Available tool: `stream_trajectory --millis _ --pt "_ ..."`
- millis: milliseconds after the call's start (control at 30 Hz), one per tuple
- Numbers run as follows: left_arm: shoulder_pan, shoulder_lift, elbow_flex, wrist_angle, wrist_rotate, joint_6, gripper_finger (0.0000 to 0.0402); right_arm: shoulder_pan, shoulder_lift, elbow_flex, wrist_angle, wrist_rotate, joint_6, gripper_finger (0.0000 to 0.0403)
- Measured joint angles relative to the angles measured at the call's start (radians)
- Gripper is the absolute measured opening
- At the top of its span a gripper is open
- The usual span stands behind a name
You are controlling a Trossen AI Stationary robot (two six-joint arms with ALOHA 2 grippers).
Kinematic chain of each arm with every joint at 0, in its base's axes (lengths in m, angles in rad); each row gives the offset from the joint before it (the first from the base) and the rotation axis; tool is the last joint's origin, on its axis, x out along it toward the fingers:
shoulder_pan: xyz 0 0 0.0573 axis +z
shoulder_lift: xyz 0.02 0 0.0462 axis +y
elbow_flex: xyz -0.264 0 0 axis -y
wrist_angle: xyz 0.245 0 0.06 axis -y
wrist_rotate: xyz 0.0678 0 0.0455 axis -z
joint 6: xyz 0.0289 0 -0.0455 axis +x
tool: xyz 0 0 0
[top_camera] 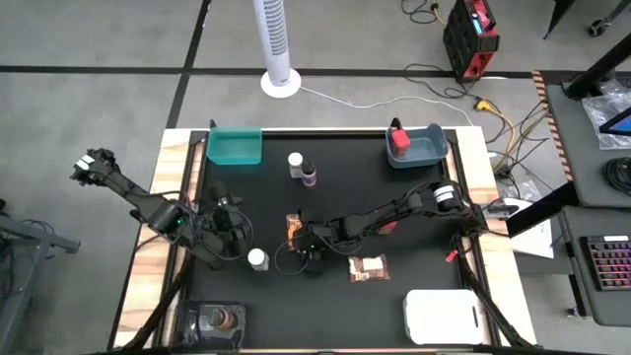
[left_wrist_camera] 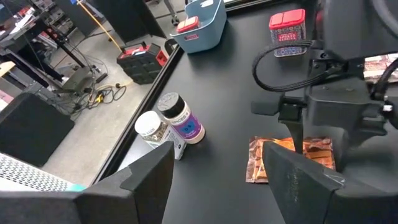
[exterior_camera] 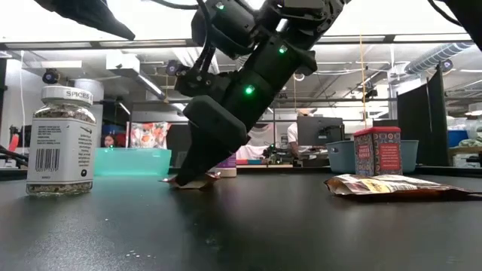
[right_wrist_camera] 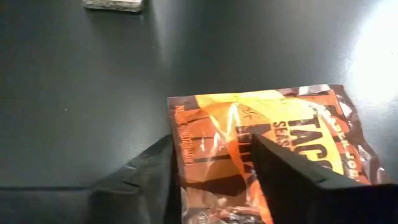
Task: Sort spices by type
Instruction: Put the left orange seasoning pack into the light green bin
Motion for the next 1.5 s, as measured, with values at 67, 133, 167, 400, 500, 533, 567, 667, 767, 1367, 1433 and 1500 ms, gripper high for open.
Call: stream_trajectory --millis 67,133,167,400,500,533,567,667,767,1367,1433,1500 --pt "0.0 0.0 0.0 0.001 0.0 0.0 0.0228 -0.003 0.0 0.0 -0.01 0.002 0.0 0.0166" --pt "0.0 0.0 0.0 0.001 0.0 0.0 0.0228 -0.005 0.0 -0.003 -0.01 -0.002 -0.004 0.0129" --pt "0.0 0.0 0.0 0.002 0.0 0.0 0.0228 -0.004 0.0 -0.003 -0.011 -0.002 -0.006 0.011" --pt "0.0 0.0 0.0 0.013 -0.001 0.0 0.0228 0.002 -0.007 -0.005 -0.011 -0.007 -0.039 0.0019" --pt "0.0 0.0 0.0 0.019 0.038 0.006 0.0228 0.008 -0.038 -0.008 -0.042 -0.059 -0.052 0.0016" --pt "0.0 0.0 0.0 0.026 0.062 0.011 0.0228 0.012 -0.056 -0.009 -0.05 -0.081 -0.056 0.0016" --pt "0.0 0.0 0.0 0.038 0.089 0.014 0.0228 0.014 -0.078 -0.01 -0.052 -0.104 -0.064 0.0016" --pt "0.0 0.009 0.0 0.112 0.174 0.061 0.0228 0.022 -0.165 -0.039 -0.051 -0.164 -0.097 0.0015" --pt "-0.006 0.038 -0.001 0.202 0.266 0.162 0.0228 0.025 -0.259 -0.113 -0.001 -0.2 -0.117 0.0014" --pt "0.049 0.214 -0.002 0.56 0.302 0.587 0.0228 0.023 -0.594 -0.504 0.559 -0.323 -0.026 0.0013" --pt "0.074 0.223 -0.002 0.56 0.322 0.592 0.0228 0.023 -0.592 -0.504 0.576 -0.323 -0.026 0.0013" --pt "0.099 0.235 -0.002 0.561 0.35 0.593 0.0227 0.023 -0.592 -0.504 0.575 -0.323 -0.026 0.0013"
